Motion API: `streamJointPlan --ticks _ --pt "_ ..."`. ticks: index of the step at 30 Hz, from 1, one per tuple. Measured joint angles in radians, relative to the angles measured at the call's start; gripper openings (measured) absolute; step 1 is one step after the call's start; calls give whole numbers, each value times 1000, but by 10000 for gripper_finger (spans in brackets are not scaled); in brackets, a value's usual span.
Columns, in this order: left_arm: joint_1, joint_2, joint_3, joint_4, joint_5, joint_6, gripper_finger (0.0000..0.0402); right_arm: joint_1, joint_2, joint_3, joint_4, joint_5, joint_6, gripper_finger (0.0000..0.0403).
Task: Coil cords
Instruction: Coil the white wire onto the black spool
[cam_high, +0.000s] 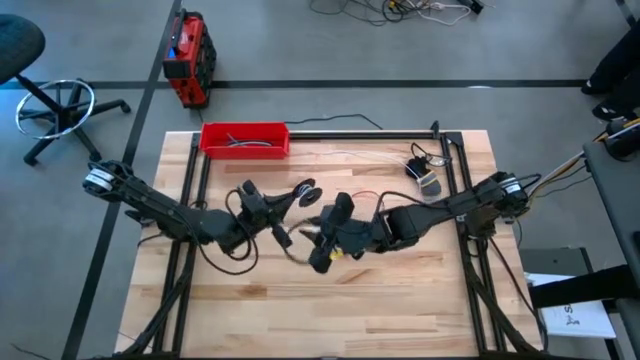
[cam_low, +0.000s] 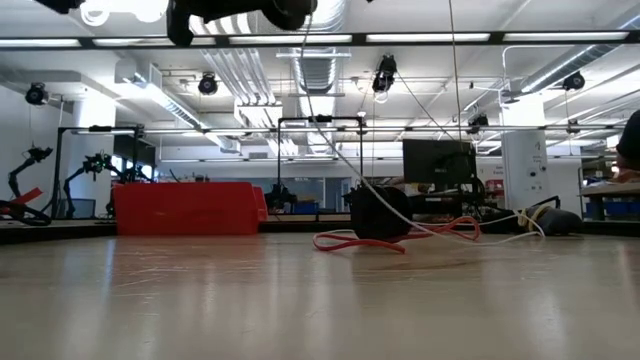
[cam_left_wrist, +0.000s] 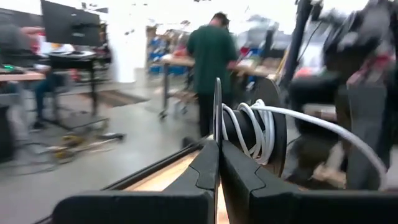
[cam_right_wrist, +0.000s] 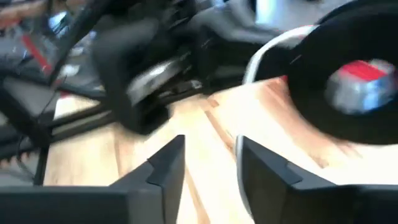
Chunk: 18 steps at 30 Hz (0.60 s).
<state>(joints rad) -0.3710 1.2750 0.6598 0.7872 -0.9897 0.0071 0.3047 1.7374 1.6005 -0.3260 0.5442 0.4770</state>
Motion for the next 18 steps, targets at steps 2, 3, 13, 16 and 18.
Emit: streamJointPlan --ticks 2,3,13,16,18 --pt "0 -2 -32 107 40 0 0 25 0 0 7 15 -61 141" --pt "0 -1 -48 159 61 1 0 38 0 0 15 22 -92 149" --pt "0 -10 -97 297 118 10 0 90 36 0 86 220 -150 154" --pt "0 -10 -97 297 119 18 0 85 62 0 110 220 -158 129" --pt "0 -12 -97 296 117 36 0 83 75 0 130 225 -169 106"
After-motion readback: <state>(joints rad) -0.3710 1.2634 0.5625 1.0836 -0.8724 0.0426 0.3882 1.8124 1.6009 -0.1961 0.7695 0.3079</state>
